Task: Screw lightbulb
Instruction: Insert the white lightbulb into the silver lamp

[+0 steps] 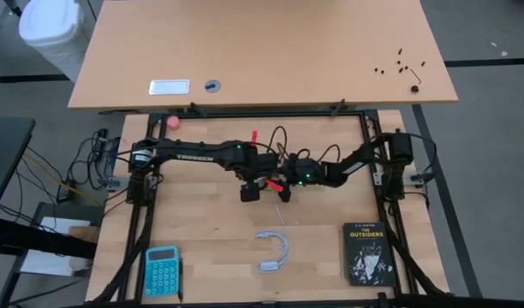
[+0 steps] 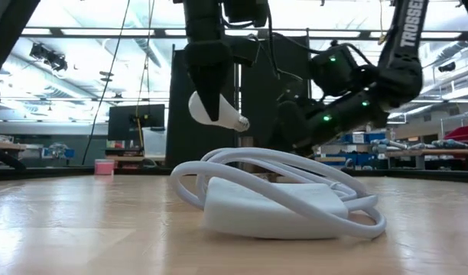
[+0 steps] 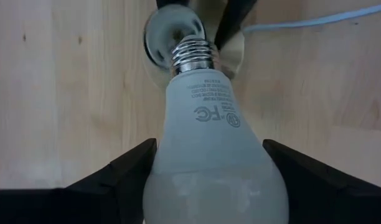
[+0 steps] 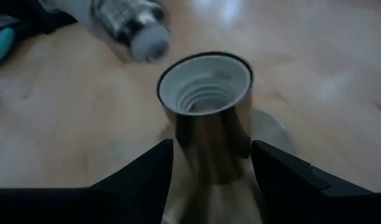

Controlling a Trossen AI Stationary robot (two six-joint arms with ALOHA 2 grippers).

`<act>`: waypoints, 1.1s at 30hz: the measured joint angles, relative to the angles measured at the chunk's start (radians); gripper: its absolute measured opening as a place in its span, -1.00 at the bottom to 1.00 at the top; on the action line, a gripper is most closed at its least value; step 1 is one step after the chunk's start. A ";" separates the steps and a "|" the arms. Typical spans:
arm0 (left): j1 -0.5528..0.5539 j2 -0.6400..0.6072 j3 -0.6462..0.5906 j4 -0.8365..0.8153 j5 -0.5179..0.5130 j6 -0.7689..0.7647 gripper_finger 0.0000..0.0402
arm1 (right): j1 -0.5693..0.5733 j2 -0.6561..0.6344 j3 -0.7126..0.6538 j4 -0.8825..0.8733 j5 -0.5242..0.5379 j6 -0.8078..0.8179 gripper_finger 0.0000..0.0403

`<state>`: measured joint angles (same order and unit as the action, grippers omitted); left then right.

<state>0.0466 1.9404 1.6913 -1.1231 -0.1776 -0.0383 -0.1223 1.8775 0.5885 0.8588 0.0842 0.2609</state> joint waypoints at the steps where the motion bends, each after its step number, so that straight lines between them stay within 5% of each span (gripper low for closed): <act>1: 0.001 0.000 0.000 -0.006 0.000 0.000 0.41 | 0.000 0.011 0.018 0.001 -0.014 -0.007 0.13; 8: 0.007 0.000 0.005 -0.050 0.000 -0.017 0.41 | 0.000 0.036 0.067 -0.014 -0.128 -0.025 0.13; 16: 0.005 -0.001 0.007 -0.082 0.054 -0.023 0.41 | -0.004 -0.015 0.012 -0.035 0.003 0.007 0.13; 33: 0.006 -0.002 0.056 -0.130 0.086 -0.045 0.41 | 0.007 -0.015 0.014 0.024 0.052 0.034 0.13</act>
<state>0.0525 1.9385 1.7473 -1.2531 -0.0911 -0.0834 -0.1150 1.8629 0.6025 0.8830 0.1364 0.2947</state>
